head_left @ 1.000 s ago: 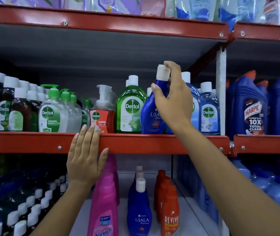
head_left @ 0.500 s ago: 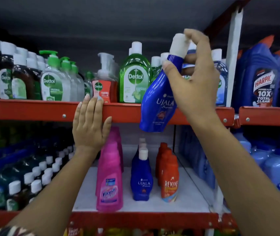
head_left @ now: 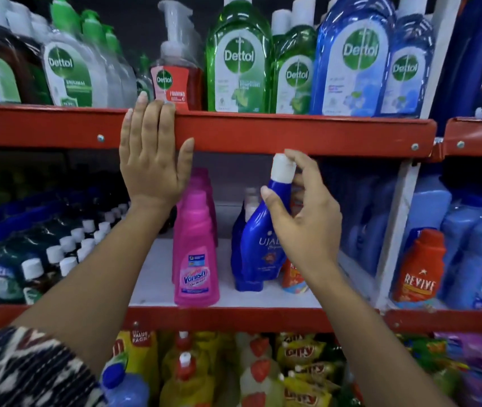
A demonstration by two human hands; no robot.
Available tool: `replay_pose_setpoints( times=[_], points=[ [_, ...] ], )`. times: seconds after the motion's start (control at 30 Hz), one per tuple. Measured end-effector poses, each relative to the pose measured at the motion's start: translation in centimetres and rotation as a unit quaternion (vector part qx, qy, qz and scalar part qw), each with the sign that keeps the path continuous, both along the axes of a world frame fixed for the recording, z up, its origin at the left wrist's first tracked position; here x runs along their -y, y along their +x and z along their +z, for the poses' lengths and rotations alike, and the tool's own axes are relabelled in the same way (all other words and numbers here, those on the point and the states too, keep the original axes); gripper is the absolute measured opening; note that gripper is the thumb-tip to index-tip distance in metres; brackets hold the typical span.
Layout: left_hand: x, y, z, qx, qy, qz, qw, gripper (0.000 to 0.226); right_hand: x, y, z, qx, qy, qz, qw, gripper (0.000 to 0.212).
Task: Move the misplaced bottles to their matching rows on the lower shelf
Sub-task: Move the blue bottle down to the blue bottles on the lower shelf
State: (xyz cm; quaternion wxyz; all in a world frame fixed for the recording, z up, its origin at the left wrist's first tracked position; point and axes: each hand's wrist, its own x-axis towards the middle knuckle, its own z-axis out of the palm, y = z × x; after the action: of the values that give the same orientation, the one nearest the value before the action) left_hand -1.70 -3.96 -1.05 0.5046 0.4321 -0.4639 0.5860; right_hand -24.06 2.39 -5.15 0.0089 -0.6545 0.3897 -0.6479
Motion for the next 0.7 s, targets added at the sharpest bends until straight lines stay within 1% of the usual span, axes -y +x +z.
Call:
replay_pose_setpoints(
  times=[0.17, 0.33, 0.47, 0.7],
  points=[
    [0.3, 0.2, 0.0, 0.002, -0.013, 0.007, 1.000, 0.054, 1.7, 0.7, -3.6, -0.037, 0.019, -0.030, 0.999, 0.052],
    [0.4, 0.2, 0.1, 0.000, -0.018, 0.003, 1.000, 0.054, 3.2, 1.3, -6.6, -0.074, 0.032, -0.058, 0.995, 0.047],
    [0.5, 0.2, 0.1, 0.001, -0.020, 0.000, 1.000, 0.055, 4.0, 1.5, -7.9, -0.085, 0.035, -0.081, 0.992, 0.047],
    [0.5, 0.2, 0.0, 0.002, -0.027, -0.002, 1.000, 0.053, 4.6, 1.4, -9.3, -0.094, 0.034, -0.090, 0.991, 0.051]
  ],
)
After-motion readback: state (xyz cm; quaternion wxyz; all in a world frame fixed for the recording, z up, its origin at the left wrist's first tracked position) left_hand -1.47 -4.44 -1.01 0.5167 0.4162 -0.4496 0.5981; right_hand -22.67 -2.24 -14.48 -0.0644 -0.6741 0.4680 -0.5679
